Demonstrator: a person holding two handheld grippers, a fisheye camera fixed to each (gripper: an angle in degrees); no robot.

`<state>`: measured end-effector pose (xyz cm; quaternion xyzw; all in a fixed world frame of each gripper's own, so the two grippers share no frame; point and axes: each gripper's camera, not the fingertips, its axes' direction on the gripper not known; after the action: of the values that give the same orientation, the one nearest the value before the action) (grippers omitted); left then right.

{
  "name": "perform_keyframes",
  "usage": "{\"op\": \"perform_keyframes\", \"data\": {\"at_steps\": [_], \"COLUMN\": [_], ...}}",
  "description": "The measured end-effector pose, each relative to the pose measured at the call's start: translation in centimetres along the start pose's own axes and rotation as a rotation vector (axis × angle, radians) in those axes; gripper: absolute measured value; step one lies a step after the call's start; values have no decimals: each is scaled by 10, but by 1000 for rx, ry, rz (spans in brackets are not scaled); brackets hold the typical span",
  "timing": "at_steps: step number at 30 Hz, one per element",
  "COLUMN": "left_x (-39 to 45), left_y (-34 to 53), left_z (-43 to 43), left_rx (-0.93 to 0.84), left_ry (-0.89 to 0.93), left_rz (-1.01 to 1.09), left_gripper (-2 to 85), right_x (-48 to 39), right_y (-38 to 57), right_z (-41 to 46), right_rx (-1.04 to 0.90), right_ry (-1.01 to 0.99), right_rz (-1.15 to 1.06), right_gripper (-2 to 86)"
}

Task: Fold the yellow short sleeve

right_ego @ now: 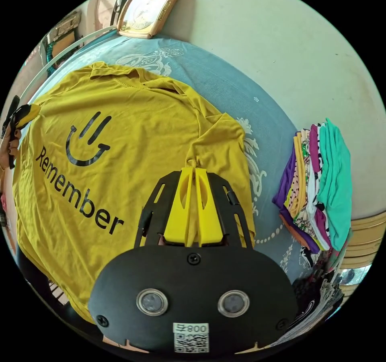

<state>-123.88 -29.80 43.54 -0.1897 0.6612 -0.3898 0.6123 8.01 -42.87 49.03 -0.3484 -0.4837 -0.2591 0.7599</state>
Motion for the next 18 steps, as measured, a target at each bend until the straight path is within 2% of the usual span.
{"op": "perform_keyframes", "data": {"at_steps": [4,6,8,12,18], "left_x": [-5,-8,-11,-14,-18], "left_y": [-10,-15,-21,-32,-56], "left_z": [7,11,19,34,61], "left_rx": [13,18,25,26,25], "left_ry": [1,4,-1,-3,-19], "left_rz": [8,13,12,18,38], "left_gripper": [28,28,28,29,36], "right_x": [54,90,121,155,107], "right_y": [-9,-13,-15,-11,-22], "right_z": [-24,-35,-42,-44,-41], "right_rx": [9,8,5,18,116], "right_ry": [210,217,209,71,-31], "right_rz": [90,179,271,438,347], "right_gripper": [7,9,15,55,61]}}
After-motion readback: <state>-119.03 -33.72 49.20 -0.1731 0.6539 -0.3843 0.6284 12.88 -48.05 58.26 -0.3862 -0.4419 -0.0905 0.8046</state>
